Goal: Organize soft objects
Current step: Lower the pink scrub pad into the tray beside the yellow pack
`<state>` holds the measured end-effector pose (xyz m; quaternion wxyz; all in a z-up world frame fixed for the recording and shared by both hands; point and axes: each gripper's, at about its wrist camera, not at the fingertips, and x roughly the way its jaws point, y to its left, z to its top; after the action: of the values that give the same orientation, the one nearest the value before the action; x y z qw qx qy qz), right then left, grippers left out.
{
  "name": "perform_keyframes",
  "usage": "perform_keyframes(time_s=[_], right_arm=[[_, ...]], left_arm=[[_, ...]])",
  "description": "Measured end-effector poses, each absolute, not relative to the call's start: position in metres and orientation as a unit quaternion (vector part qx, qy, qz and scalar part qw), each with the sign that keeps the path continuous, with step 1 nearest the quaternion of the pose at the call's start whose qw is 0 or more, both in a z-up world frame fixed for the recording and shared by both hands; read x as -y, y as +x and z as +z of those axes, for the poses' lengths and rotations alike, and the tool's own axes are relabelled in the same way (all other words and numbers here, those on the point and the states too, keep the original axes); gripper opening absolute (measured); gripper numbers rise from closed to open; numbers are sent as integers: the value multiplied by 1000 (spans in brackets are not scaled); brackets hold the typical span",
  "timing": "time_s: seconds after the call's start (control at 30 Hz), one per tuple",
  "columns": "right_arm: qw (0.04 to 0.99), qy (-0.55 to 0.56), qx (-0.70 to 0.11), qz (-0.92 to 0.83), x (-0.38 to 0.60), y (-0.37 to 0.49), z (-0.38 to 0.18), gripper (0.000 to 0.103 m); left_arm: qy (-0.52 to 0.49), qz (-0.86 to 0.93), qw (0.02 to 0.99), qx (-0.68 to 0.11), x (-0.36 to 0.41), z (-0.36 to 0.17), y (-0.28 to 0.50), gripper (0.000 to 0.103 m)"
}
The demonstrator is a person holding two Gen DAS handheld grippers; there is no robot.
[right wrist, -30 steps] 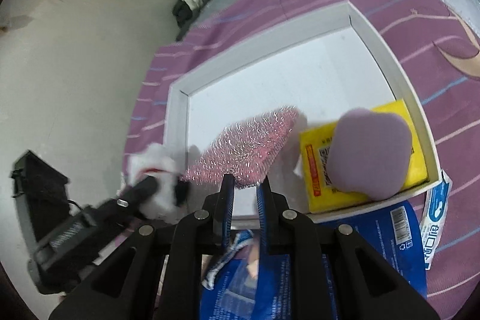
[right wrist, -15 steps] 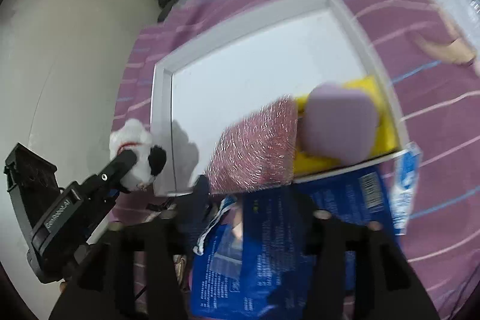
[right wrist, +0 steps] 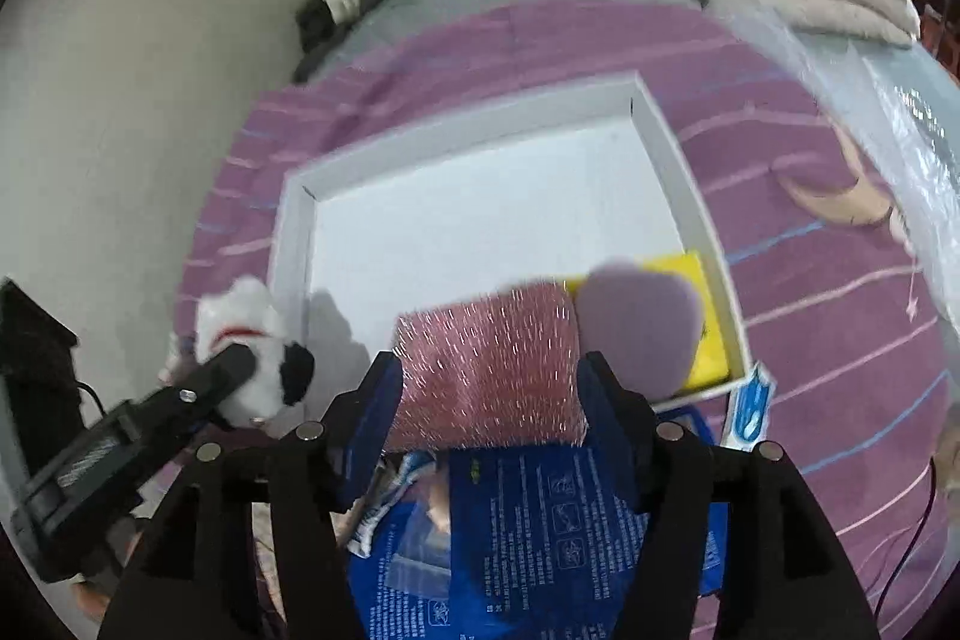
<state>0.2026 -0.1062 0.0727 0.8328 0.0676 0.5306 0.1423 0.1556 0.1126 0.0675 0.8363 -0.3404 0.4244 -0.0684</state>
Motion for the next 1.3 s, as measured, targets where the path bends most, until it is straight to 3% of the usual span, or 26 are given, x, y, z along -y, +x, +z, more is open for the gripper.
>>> perform_keyframes(time_s=[0.07, 0.33, 0.6, 0.67, 0.73, 0.83, 0.97, 1.17, 1.3], right_arm=[[827, 64, -539, 146, 101, 205, 65, 41], [823, 25, -550, 142, 81, 208, 49, 39], [821, 90, -531, 188, 72, 229, 56, 39], [820, 86, -535, 185, 62, 234, 45, 36], [820, 48, -548, 156, 56, 237, 30, 23], [813, 48, -560, 154, 61, 234, 31, 23], [803, 59, -570, 165, 72, 231, 30, 22], [804, 62, -567, 169, 77, 228, 30, 20], [801, 75, -567, 175, 84, 225, 29, 20]], left_arm=[[-332, -57, 839, -427, -113, 68, 156, 33], [-327, -32, 844, -423, -122, 66, 152, 33], [-323, -43, 845, -425, -117, 66, 155, 33], [-320, -54, 847, -422, -115, 67, 156, 33], [-319, -66, 847, -420, -113, 66, 157, 33], [-312, -67, 846, -428, -110, 65, 160, 33], [-266, -49, 855, -441, -98, 67, 163, 33], [-118, 0, 869, -481, -69, 68, 175, 34], [-93, 9, 858, -505, -69, 57, 183, 34]])
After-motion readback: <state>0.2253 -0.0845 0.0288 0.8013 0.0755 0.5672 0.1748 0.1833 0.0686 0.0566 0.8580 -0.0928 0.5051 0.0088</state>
